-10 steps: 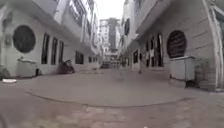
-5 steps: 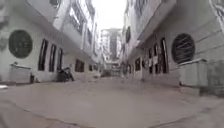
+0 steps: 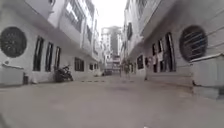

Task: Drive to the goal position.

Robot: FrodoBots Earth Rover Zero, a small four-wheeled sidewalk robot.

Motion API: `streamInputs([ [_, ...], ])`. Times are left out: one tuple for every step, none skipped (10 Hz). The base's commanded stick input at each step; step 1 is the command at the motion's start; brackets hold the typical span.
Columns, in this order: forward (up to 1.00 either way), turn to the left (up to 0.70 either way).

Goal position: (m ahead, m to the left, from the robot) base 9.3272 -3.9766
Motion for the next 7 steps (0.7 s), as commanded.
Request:
streamInputs([
  [1.0,0.03],
  [1.0,0.05],
  [1.0,0.05],
  [1.0,0.05],
  [1.0,0.05],
  [1.0,0.05],
  [1.0,0.05],
])
